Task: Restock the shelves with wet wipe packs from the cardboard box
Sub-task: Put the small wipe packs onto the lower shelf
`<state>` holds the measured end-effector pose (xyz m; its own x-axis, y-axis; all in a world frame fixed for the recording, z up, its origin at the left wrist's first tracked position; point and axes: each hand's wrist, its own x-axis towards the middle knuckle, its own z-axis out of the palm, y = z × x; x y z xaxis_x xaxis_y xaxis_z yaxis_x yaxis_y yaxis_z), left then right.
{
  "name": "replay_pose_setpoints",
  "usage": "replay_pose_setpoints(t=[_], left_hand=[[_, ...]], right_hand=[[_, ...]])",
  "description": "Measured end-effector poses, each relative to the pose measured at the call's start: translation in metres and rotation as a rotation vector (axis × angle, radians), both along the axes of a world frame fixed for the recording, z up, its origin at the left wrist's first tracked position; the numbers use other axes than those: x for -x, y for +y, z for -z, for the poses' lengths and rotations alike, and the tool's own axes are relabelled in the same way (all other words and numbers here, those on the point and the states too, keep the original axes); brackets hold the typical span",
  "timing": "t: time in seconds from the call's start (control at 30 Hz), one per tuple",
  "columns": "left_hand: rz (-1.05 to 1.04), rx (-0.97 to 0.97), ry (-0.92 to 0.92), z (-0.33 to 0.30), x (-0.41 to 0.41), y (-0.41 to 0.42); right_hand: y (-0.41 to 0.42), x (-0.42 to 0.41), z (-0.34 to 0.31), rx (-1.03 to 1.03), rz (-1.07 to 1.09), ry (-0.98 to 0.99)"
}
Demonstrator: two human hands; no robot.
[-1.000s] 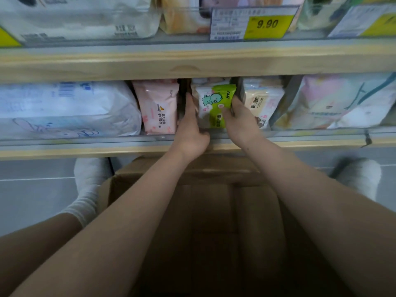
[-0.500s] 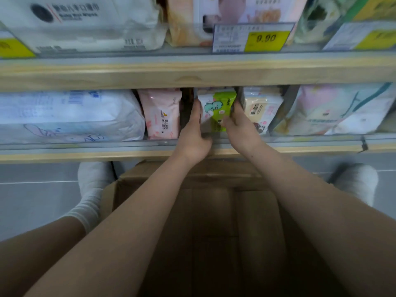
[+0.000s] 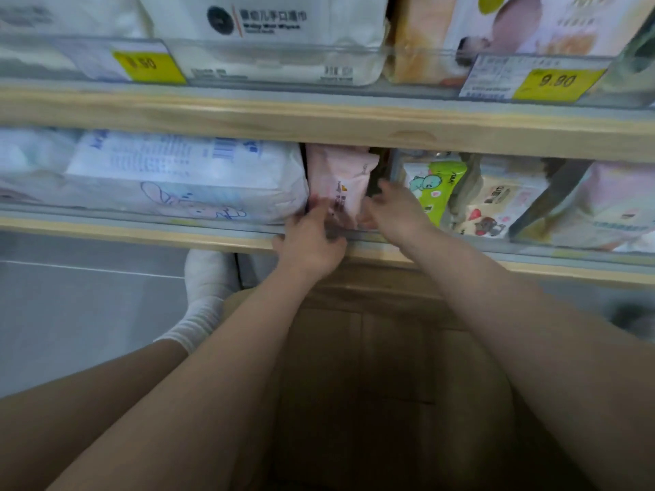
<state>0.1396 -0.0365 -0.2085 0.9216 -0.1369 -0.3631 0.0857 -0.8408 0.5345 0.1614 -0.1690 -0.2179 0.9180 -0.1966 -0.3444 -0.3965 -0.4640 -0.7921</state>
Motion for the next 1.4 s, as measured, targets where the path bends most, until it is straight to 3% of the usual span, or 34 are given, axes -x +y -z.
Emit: replay_pose_setpoints(t=[0.1,0.23,0.4,0.53,0.8,1.23,1.4], left_hand=[[0.017,0.066,0.051,0.003,-0.004,0.002],[0.024,0.18,0.08,0.01,-0.01,0.008],[-0.018,0.177,0.115,0.012,-0.01,0.005],[-0.051,0.289,0.054,0.0,-0.003,0.006],[0.027,0.333,-0.026,-0.058,0.02,0.0],[0.291,0.36,-0.272,-0.183,0.045,-0.066],[0.434,0.327,-0.586,-0.233,0.027,-0.095]], right_hand=[[0.012,-0.018,0.011,0.136,-0.004,-0.004],[0.019,-0.01,0.016,0.227,0.052,-0.228],[0.018,-0.019,0.021,0.234,0.002,-0.138],[0.016,-0.012,0.013,0.237,-0.055,-0.054],[-0.01,0.046,-0.05,0.159,-0.12,-0.098],[-0.118,0.124,-0.196,0.297,-0.011,-0.253],[-0.157,0.127,-0.242,0.517,0.014,-0.489]])
